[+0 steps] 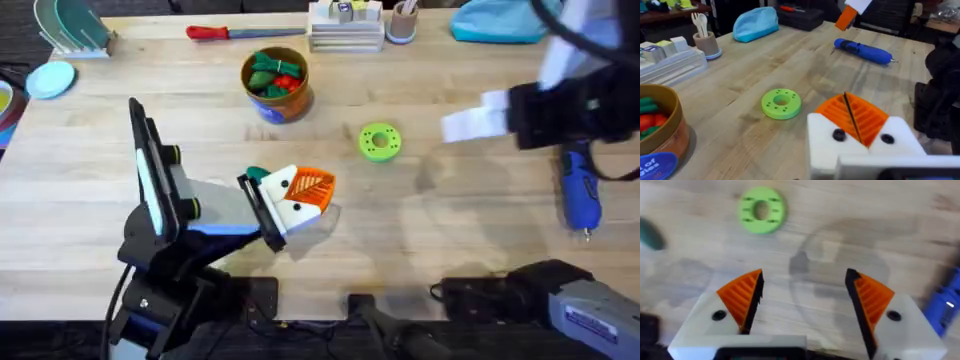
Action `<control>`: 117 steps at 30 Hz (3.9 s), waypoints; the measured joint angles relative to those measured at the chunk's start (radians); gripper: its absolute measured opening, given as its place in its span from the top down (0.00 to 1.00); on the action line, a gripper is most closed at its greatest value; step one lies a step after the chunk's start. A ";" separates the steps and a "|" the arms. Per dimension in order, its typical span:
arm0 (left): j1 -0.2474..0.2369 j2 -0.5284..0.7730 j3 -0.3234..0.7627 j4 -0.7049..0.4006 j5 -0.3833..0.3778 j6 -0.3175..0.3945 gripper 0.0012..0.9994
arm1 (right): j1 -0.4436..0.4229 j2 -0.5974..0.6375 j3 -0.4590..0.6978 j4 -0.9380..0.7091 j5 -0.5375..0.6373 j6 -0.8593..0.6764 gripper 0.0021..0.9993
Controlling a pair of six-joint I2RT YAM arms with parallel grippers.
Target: Pick up the gripper from the table and insert it into the empty holder that is missing its gripper. Then pick up a screw, insert it into the mounting hole, and use the screwdriver to tighten it. Finally, clean up the table by picking up the vegetable and placing it into the bucket.
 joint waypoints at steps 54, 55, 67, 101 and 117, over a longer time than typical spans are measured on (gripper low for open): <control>0.000 0.000 0.000 0.000 -0.001 0.000 1.00 | -0.859 0.698 0.003 0.315 0.146 -0.633 0.01; 0.000 0.000 0.000 0.000 -0.001 0.000 1.00 | -0.860 0.698 0.003 0.316 0.145 -0.636 0.01; 0.000 0.000 0.000 0.000 -0.001 0.000 1.00 | -0.859 0.704 0.003 0.323 0.115 -0.643 0.80; 0.000 0.000 0.000 0.000 -0.001 0.000 1.00 | -0.765 -0.056 -0.008 0.552 -0.111 -0.353 0.98; 0.000 0.000 0.000 0.000 -0.001 0.000 1.00 | -0.264 -0.363 -0.259 1.146 -0.397 0.039 0.98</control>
